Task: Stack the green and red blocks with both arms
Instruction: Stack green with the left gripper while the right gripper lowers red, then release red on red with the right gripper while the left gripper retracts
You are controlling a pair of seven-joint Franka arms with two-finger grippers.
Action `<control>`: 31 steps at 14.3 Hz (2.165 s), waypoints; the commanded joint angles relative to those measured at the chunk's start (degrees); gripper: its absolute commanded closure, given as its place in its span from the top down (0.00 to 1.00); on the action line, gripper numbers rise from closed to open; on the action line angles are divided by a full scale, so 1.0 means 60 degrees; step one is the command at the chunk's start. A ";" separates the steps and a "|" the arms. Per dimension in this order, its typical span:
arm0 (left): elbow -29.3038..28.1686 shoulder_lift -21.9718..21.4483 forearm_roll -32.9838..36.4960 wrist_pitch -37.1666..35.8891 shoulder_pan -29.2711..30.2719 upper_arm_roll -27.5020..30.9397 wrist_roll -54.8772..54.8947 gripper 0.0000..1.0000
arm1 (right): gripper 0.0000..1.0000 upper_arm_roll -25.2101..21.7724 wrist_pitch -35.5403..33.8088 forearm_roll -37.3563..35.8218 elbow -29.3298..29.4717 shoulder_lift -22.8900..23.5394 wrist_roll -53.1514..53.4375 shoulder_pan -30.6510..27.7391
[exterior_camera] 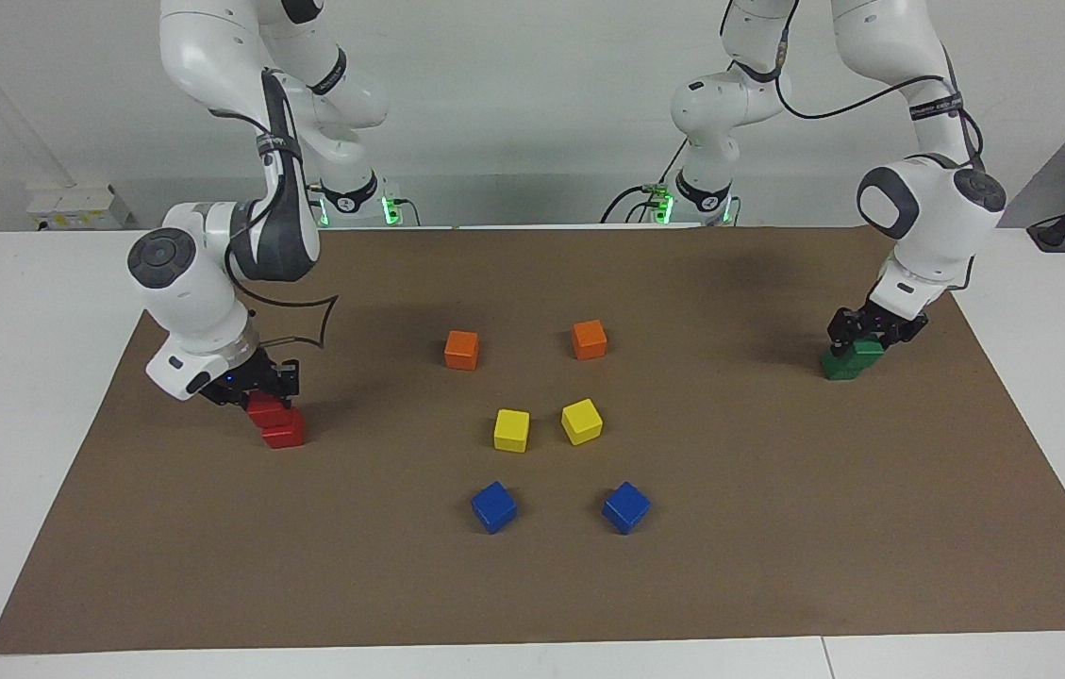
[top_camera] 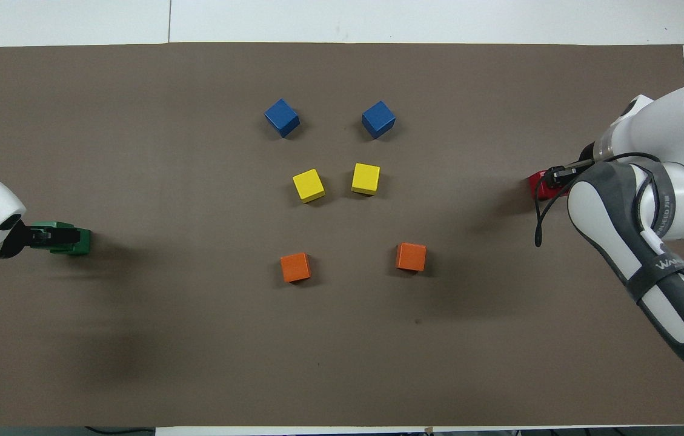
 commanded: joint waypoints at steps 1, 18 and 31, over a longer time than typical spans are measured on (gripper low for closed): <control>0.0416 -0.0121 -0.0222 -0.0765 -0.0010 -0.0008 0.0210 1.00 | 0.00 0.0041 0.0294 0.0066 -0.0182 -0.0035 -0.0287 -0.0096; 0.5588 -0.0179 0.0466 -0.5879 -0.1021 -0.0184 -0.3392 1.00 | 0.00 0.0041 0.0484 0.0066 -0.0241 0.0038 -0.0184 -0.0052; 0.6352 -0.0252 0.0540 -0.7086 -0.1710 -0.0184 -0.3321 1.00 | 1.00 0.0041 0.0265 0.0052 -0.0094 -0.0020 -0.0199 -0.0081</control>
